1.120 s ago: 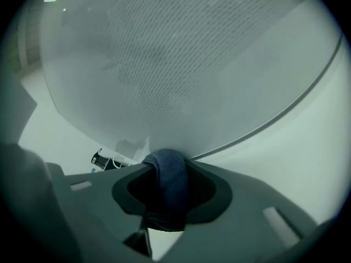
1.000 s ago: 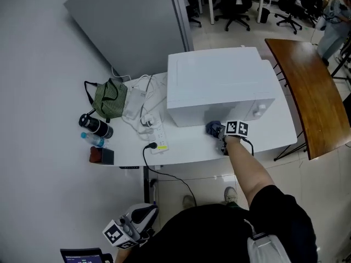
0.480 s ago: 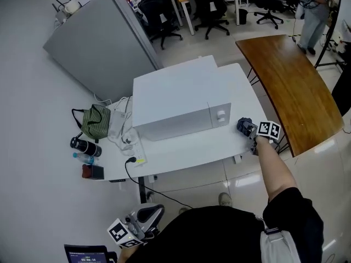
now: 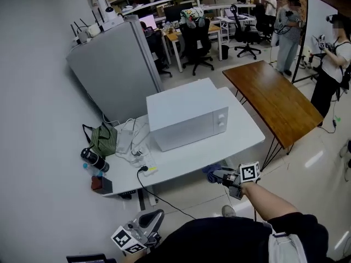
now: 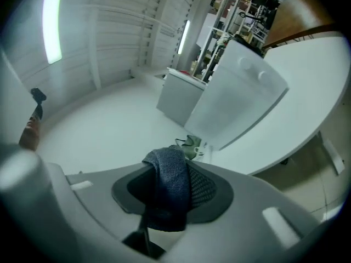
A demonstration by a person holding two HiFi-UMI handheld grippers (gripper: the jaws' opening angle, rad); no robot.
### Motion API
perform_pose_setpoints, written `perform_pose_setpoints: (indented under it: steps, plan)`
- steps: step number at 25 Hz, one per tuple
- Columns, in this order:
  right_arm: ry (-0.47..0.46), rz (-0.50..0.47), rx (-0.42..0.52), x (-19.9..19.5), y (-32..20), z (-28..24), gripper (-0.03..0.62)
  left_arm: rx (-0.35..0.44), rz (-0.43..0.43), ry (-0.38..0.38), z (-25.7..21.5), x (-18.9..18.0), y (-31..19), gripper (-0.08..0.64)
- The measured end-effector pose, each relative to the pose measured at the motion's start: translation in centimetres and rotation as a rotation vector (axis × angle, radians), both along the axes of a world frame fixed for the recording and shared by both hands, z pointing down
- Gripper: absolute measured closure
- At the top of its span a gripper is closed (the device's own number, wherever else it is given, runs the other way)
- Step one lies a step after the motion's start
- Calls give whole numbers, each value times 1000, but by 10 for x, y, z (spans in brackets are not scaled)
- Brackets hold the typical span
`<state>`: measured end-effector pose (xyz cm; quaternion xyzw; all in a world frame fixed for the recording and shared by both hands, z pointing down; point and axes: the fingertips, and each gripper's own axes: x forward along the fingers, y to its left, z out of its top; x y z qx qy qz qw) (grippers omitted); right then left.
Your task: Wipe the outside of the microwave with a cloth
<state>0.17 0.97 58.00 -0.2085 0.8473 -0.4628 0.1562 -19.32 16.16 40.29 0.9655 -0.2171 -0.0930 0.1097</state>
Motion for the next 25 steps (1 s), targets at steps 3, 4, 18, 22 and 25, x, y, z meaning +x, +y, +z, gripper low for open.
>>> perform_pose_setpoints:
  steps: [3,4,18,22,25]
  plan:
    - [47,-20,112,-47,42,-46,456,-4,25,7,5,-35,19,555]
    - [55,-28,148,-57,54,-63,454,-6,28,10,5,-41,24,555]
    - [475,55,685,36,168,-175,457,50,83,47,-22,67,80,555]
    - [479,72,660,65,173,-168,459,57,77,43,-26,89,87,555]
    - [479,68,667,71,176,-169,459,56,60,46,-28,92,89,555]
